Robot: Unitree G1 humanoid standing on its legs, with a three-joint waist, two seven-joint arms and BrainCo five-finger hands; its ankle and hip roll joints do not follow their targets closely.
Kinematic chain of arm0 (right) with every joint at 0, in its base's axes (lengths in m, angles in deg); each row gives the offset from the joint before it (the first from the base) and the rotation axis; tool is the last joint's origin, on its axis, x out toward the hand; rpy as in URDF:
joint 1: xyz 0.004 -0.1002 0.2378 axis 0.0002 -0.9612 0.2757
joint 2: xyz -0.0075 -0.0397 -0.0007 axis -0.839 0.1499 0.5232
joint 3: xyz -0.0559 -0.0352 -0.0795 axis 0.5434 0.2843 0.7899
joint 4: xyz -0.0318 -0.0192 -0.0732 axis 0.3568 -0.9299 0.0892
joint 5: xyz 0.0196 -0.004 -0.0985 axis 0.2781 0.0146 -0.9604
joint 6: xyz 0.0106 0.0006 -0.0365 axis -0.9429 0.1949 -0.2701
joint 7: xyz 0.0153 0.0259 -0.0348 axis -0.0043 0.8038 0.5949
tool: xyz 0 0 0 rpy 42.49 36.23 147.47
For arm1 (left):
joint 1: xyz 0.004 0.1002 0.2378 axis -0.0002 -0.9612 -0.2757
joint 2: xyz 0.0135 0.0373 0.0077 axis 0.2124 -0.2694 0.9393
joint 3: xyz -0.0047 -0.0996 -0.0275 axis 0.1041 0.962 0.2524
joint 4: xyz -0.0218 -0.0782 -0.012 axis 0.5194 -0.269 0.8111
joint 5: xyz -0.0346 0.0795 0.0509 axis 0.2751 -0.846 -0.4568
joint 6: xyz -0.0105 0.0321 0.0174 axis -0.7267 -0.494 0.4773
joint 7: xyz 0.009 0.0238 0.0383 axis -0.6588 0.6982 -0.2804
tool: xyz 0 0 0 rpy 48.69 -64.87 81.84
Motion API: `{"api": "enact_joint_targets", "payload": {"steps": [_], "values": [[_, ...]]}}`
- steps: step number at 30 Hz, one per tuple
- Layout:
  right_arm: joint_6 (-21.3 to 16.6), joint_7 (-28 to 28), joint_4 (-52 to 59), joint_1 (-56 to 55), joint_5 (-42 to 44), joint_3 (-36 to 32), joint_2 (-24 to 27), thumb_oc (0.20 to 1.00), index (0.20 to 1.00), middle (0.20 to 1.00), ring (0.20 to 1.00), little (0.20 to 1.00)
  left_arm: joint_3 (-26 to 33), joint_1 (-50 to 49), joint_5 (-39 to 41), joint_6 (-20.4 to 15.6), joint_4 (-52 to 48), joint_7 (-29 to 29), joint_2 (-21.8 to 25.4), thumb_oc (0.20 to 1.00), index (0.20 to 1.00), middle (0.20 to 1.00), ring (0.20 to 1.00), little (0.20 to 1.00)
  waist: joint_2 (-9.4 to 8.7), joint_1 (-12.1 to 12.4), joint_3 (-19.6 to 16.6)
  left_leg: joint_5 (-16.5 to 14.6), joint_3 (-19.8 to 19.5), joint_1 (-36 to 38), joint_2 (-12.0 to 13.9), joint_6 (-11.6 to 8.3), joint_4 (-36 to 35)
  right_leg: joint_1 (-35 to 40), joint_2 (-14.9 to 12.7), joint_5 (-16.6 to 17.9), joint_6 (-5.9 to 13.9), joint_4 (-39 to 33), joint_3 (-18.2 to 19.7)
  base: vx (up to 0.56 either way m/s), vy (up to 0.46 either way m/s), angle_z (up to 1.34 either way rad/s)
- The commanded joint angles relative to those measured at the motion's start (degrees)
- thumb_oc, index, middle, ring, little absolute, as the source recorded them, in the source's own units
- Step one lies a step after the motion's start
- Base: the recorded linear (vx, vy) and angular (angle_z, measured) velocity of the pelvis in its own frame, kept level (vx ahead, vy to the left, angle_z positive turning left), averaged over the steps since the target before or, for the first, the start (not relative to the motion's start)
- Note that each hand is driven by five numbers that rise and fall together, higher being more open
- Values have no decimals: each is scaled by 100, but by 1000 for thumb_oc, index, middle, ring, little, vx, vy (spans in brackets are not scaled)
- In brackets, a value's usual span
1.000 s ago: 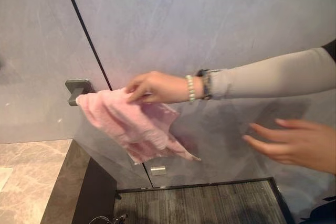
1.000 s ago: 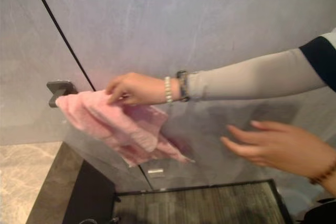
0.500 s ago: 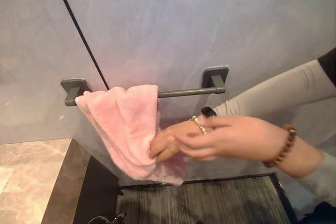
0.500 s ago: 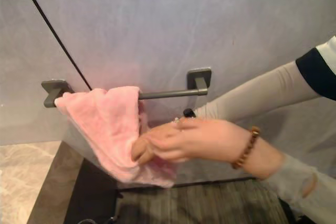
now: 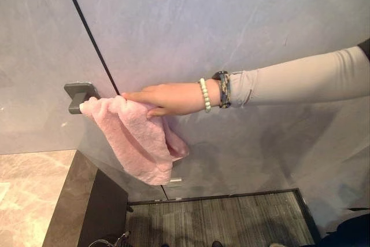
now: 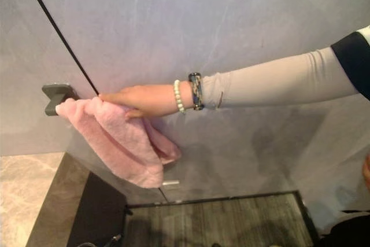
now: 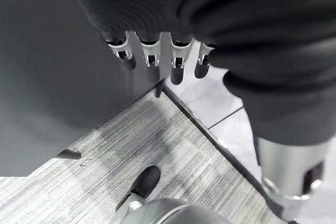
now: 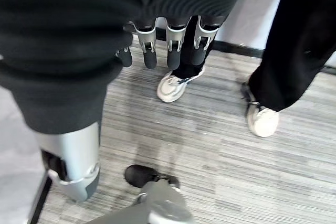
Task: Put brush and paste in cup on sink, flatten towel.
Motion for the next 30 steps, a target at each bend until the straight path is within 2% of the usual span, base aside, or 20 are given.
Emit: {"api": "enact_joint_targets", "payload": {"steps": [1, 2, 3, 4, 5, 6, 8, 11, 13, 15, 16, 17, 19, 20, 23, 26, 27, 30], "values": [[-261, -69, 1825, 54, 736, -62, 520, 1000, 1000, 1000, 1000, 1000, 357, -346, 398, -303, -1550, 164, 674, 1000, 1000, 1000, 1000, 1000, -188, 10, -65, -70, 65, 10, 447, -314, 65, -212, -681, 141, 597, 14, -73, 0, 0, 0], [-250, -68, 1845, 35, 734, -63, 518, 1000, 1000, 1000, 1000, 1000, 360, -368, 401, -286, -1579, 175, 687, 1000, 1000, 1000, 1000, 1000, -192, 11, -91, -55, 65, -16, 447, -314, 65, -238, -680, 155, 594, 14, -70, 0, 0, 0], [-363, 75, 2398, -686, 694, -296, 676, 1000, 1000, 1000, 1000, 1000, 741, -1121, 552, -340, -2733, 522, 1144, 1000, 1000, 1000, 1000, 1000, -187, -32, -48, -57, 87, 3, 458, -314, 65, -224, -677, 159, 608, 14, -91, 0, 0, 0], [-361, 75, 2401, -690, 694, -294, 675, 1000, 1000, 1000, 1000, 1000, 744, -1129, 553, -336, -2741, 525, 1148, 1000, 1000, 1000, 1000, 1000, -188, -33, -59, -56, 87, -5, 458, -313, 65, -232, -678, 160, 608, 14, -91, -3, -13, 6], [-476, 169, 1910, -720, 968, -515, 633, 1000, 1000, 1000, 1000, 1000, 976, -1513, 563, -421, -3195, 708, 1462, 1000, 1000, 1000, 1000, 1000, -179, -18, -62, -58, 78, -11, 464, -316, 65, -218, -684, 152, 628, 14, -124, 6, -9, 5], [-505, 232, 1787, -652, 1148, -564, 614, 1000, 1000, 1000, 1000, 1000, 1133, -1644, 642, -438, -3410, 749, 1518, 1000, 1000, 1000, 1000, 1000, -185, -15, -74, -58, 77, -15, 466, -319, 65, -211, -692, 145, 630, 14, -136, 6, -13, 5], [-573, 415, 1767, -512, 1662, -721, 635, 1000, 1000, 1000, 1000, 1000, 1363, -1595, 841, -581, -3710, 658, 1689, 1000, 1000, 1000, 1000, 1000, -189, 12, -79, -50, 66, -29, 463, -333, 65, -206, -703, 134, 638, 14, -155, -7, -5, 2], [-750, 624, 2394, -554, 2004, -832, 841, 1000, 1000, 1000, 1000, 1000, 1595, -1559, 905, -759, -4271, 603, 2036, 1000, 1000, 1000, 1000, 1000, -190, 34, -61, -39, 55, -40, 468, -354, 65, -202, -714, 131, 641, 14, -182, 0, 0, 0], [-921, 868, 3247, -710, 2321, -967, 1151, 1000, 1000, 1000, 1000, 1000, 1817, -1638, 887, -938, -4825, 649, 2488, 1000, 1000, 1000, 1000, 1000, -190, 40, -53, -34, 59, -37, 471, -376, 65, -202, -722, 135, 655, 14, -187, 0, 0, 0], [-999, 1041, 3372, -701, 2431, -1010, 1398, 1000, 1000, 1000, 1000, 1000, 1983, -1694, 1016, -1014, -5176, 742, 2818, 1000, 1000, 1000, 1000, 1000, -182, 56, -52, -23, 59, -48, 468, -386, 65, -206, -731, 147, 665, 14, -189, 0, 0, 0], [-1078, 1260, 4007, -771, 2701, -1071, 1694, 1000, 1000, 1000, 1000, 1000, 2236, -1760, 1159, -1122, -5616, 834, 3201, 1000, 1000, 1000, 1000, 1000, -173, 66, -49, -6, 61, -58, 468, -402, 65, -214, -735, 157, 674, 14, -191, 0, 0, 0], [-1077, 1264, 4009, -773, 2706, -1071, 1694, 1000, 1000, 1000, 1000, 1000, 2245, -1769, 1165, -1117, -5626, 840, 3204, 1000, 1000, 1000, 1000, 1000, -175, 65, -50, -6, 60, -58, 468, -402, 65, -214, -735, 157, 674, 14, -192, 0, 0, 0], [-1193, 1691, 4925, -985, 3213, -1206, 2193, 1000, 1000, 1000, 1000, 1000, 2652, -1966, 1693, -1299, -6183, 1075, 3709, 1000, 1000, 1000, 1000, 1000, -170, 84, -38, 20, 58, -70, 465, -420, 65, -224, -743, 177, 681, 14, -201, 0, 0, 0], [-1193, 1695, 4926, -985, 3217, -1200, 2192, 1000, 1000, 1000, 1000, 1000, 2671, -1987, 1702, -1294, -6198, 1084, 3712, 1000, 1000, 1000, 1000, 1000, -173, 79, -41, 20, 58, -70, 465, -420, 65, -224, -743, 177, 681, 14, -201, 0, 0, 0], [-1265, 2203, 6324, -1228, 3670, -1350, 2996, 1000, 1000, 1000, 1000, 1000, 3230, -2220, 2620, -1426, -6451, 1392, 4102, 1000, 1000, 1000, 1000, 1000, -185, 118, -48, 55, 40, -85, 468, -445, 65, -227, -750, 196, 686, 14, -230, 0, 0, 0], [-1344, 2371, 6854, -1215, 3812, -1254, 3446, 1000, 1000, 1000, 1000, 1000, 3486, -2203, 3374, -1508, -6524, 1617, 4330, 1000, 1000, 1000, 1000, 1000, -203, 168, -46, 83, 18, -106, 472, -456, 65, -231, -758, 215, 685, 14, -241, -13, -4, 3], [-1358, 2493, 7156, -1035, 3896, -1055, 3789, 1000, 1000, 1000, 1000, 1000, 3601, -2182, 3882, -1536, -6583, 1839, 4532, 1000, 1000, 1000, 1000, 1000, -217, 227, -53, 100, 1, -133, 476, -463, 65, -236, -761, 222, 689, 14, -264, -18, -9, 8], [-1306, 2572, 7293, -507, 4172, -586, 4034, 1000, 1000, 1000, 1000, 1000, 3627, -1984, 4244, -1544, -6626, 2005, 4844, 1000, 1000, 1000, 1000, 1000, -245, 298, -57, 125, -25, -164, 475, -472, 65, -233, -766, 233, 693, 14, -312, -5, -3, 8]]}}
